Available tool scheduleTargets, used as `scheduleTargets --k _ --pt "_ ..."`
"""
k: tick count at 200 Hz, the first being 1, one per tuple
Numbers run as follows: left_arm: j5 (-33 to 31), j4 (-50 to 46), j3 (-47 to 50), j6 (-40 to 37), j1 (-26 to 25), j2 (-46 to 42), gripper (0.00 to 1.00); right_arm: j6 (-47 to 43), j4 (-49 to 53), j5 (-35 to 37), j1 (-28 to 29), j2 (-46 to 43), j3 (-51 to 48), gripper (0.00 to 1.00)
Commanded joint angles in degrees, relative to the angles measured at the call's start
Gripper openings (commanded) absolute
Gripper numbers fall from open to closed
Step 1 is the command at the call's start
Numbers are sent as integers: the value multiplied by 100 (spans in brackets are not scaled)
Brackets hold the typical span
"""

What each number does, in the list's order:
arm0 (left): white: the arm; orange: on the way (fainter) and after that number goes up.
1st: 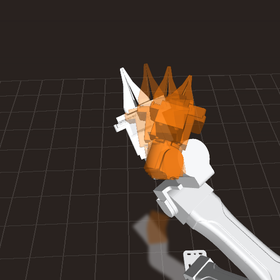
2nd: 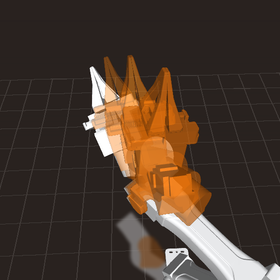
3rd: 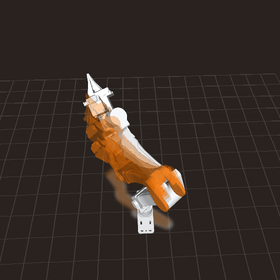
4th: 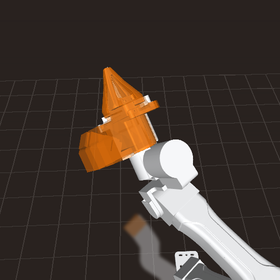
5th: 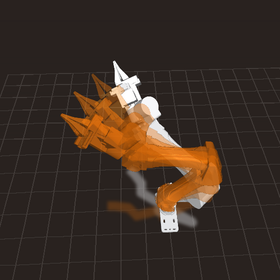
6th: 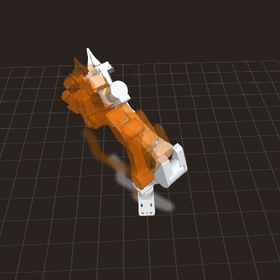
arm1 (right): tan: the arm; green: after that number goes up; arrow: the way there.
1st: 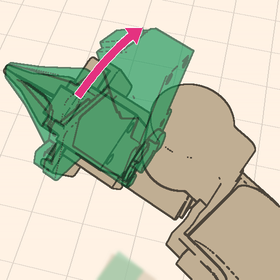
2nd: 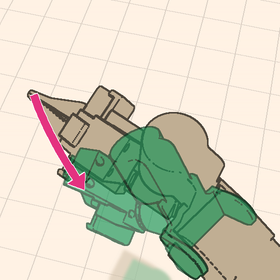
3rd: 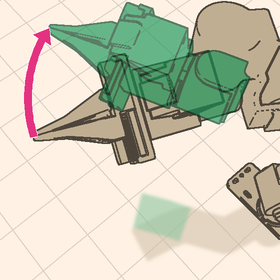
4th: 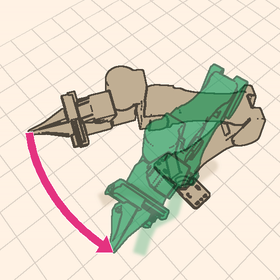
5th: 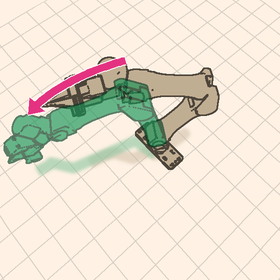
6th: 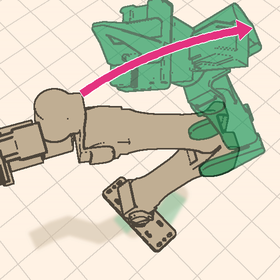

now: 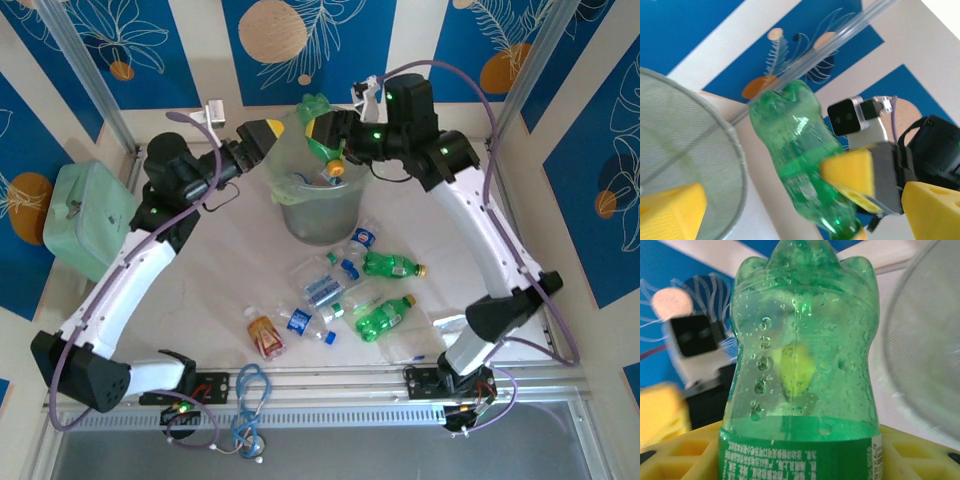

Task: Put the plastic bottles in the bin

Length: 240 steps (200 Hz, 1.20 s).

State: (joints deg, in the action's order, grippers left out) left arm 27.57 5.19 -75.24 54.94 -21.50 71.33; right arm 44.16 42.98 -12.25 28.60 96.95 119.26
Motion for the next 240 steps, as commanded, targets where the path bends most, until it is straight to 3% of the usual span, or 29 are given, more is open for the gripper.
scheduleTargets --k 1,31,76,115,186,240 --pt "-389 -1299 -202 -718 29 -65 96 -613 977 783 -56 648 669 55" --pt "-451 -1991 -260 -955 30 -100 91 -905 1552 1143 -62 1600 1777 55" --pt "-848 -2368 152 -1020 31 -392 89 -969 1687 1152 -50 2379 2505 56" --pt "-1063 -2846 446 -1025 31 -515 89 -954 1670 1084 -1 2619 2703 78" --pt "-1578 -4342 889 -1025 -4 -779 81 -971 1688 1150 -13 2118 2600 83" --pt "-2024 -5258 1688 -566 -227 -1178 78 -959 1028 1360 220 656 902 83"
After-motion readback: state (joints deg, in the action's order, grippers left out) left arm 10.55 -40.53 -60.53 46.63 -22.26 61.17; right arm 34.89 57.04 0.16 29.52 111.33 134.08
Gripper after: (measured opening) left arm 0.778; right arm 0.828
